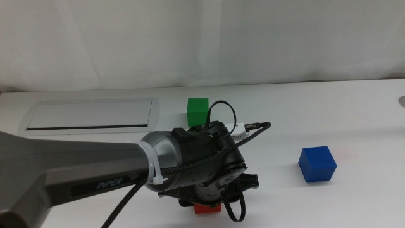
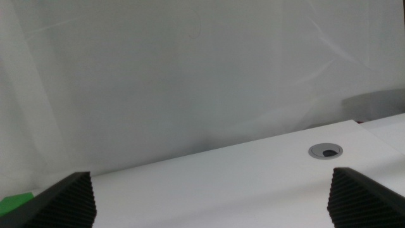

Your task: Stack red cubes first, then green, then blue cubes in a specific spot.

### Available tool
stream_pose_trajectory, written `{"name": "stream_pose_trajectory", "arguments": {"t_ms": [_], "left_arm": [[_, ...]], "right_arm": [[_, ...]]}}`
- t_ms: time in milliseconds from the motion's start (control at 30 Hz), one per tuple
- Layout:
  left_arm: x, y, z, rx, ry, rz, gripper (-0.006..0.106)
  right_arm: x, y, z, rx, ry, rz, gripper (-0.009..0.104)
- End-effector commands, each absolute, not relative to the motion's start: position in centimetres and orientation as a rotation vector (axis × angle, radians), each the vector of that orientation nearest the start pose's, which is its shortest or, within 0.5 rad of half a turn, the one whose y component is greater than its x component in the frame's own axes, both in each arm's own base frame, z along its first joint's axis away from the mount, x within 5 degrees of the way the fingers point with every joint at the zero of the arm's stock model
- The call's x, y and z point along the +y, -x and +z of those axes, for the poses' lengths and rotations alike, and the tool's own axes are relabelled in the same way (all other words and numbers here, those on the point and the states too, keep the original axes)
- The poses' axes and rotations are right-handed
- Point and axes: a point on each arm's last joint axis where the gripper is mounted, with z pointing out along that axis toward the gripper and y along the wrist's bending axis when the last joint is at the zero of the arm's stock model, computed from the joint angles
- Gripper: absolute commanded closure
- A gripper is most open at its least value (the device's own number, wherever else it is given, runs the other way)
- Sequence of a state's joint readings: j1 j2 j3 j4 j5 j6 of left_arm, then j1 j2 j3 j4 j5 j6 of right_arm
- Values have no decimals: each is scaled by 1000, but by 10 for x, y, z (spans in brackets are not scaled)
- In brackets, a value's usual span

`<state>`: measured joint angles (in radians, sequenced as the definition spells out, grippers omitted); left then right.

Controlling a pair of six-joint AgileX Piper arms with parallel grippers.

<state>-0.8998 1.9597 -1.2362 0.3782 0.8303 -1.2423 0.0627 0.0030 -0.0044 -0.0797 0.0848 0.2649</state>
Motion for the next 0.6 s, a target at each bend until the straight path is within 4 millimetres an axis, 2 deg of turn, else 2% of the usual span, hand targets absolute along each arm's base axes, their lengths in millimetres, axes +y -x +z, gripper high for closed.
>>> {"name": "stream_pose_trajectory", "arguments": {"t_ms": [0,400,533,567], "left_arm": [[-277,-249,150,2827,141,66,103],[-279,-250,145,2833,82,68,101],[-279,-250,145,2834,48,70,88],[-279,-250,145,2834,38,70,82]], "right_arm": [[3,-56,196,1563,-99,183,-8],[3,-56,196,1563,-99,183,-8],[3,-56,196,1563,-99,183,-8],[3,-56,196,1563,-99,183,-8]]}}
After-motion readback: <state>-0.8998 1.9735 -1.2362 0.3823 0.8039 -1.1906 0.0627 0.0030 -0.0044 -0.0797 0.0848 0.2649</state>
